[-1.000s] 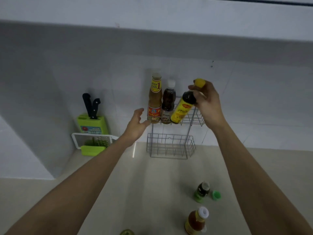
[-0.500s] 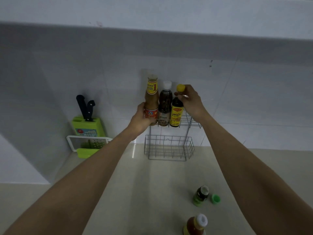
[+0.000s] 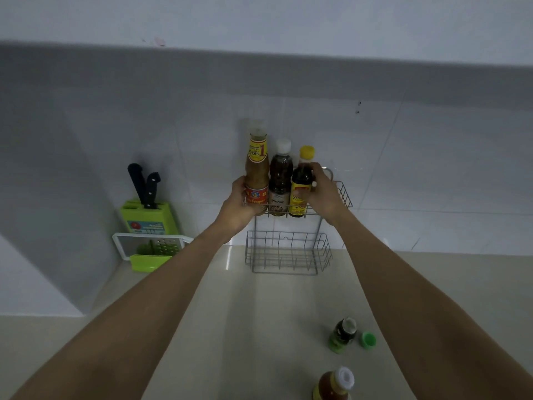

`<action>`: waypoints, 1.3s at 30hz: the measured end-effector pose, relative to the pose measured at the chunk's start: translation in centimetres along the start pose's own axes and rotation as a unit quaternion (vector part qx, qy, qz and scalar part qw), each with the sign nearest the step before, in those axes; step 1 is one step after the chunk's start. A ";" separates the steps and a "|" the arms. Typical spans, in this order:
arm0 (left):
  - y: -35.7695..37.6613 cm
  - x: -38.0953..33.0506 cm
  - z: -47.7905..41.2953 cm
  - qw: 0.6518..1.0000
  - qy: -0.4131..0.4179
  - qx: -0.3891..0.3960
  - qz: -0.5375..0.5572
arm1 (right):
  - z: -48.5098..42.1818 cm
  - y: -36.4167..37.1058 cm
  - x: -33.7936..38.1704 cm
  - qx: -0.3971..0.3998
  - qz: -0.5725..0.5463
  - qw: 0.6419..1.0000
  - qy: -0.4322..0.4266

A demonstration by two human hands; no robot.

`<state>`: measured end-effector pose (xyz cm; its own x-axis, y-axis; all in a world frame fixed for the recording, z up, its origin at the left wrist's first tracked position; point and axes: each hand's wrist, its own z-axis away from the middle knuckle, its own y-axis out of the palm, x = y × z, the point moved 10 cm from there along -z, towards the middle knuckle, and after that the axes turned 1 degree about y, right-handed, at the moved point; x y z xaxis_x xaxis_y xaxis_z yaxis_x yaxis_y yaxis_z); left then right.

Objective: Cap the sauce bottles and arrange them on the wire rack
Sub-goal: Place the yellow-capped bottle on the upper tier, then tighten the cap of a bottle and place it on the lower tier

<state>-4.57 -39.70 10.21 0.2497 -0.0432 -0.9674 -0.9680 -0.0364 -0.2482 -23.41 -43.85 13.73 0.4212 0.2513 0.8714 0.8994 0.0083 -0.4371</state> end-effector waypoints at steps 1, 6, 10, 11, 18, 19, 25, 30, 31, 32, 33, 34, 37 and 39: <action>-0.1 0.2 -0.1 1.000 0.001 -0.002 -0.001 | -0.1 0.1 -0.2 -0.001 0.000 1.000 0.004; 0.5 -0.6 0.4 1.000 0.014 0.017 -0.012 | 0.4 0.4 -0.8 0.011 0.000 1.000 0.015; -1.3 -0.6 2.0 0.997 0.040 -0.039 -0.051 | 2.9 0.0 -0.3 -0.061 -0.023 0.998 -0.004; -1.9 0.0 2.8 0.997 0.042 -0.050 -0.045 | 3.9 -0.5 -0.3 -0.100 -0.033 0.994 -0.020; -3.4 8.1 13.2 1.000 -0.015 0.002 0.023 | 13.9 4.3 0.5 -0.015 0.017 0.997 -0.072; -3.5 9.6 15.2 0.999 -0.034 0.014 0.023 | 15.3 6.0 0.3 0.040 0.036 0.996 -0.075; -3.8 16.3 27.7 0.973 -0.139 0.167 -0.071 | 24.3 15.1 1.5 0.311 0.080 0.942 -0.098; -0.1 19.2 34.7 0.943 -0.183 0.255 -0.109 | 29.7 18.7 3.8 0.446 0.192 0.866 -0.120; 0.4 19.3 34.9 0.952 -0.174 0.225 -0.114 | 30.5 19.2 4.2 0.454 0.242 0.844 -0.148; 0.7 19.4 34.9 0.963 -0.165 0.180 -0.112 | 31.0 19.5 4.5 0.454 0.284 0.826 -0.175; 0.8 19.5 34.8 0.975 -0.153 0.129 -0.100 | 31.3 19.8 4.7 0.450 0.311 0.814 -0.197; 0.8 19.5 34.8 0.983 -0.146 0.076 -0.082 | 31.6 20.0 4.9 0.445 0.323 0.808 -0.213; 0.5 20.1 34.7 0.989 -0.131 -0.044 -0.057 | 32.1 20.2 5.2 0.442 0.312 0.807 -0.238; 0.5 20.0 34.4 0.988 -0.130 -0.080 -0.038 | 32.2 20.1 5.4 0.449 0.297 0.806 -0.246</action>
<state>-0.94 -6.23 -11.02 0.2869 0.2226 -0.9317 -0.9252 -0.1877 -0.3297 -6.82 -11.18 2.44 0.4501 0.8210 0.3512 0.0149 0.3864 -0.9222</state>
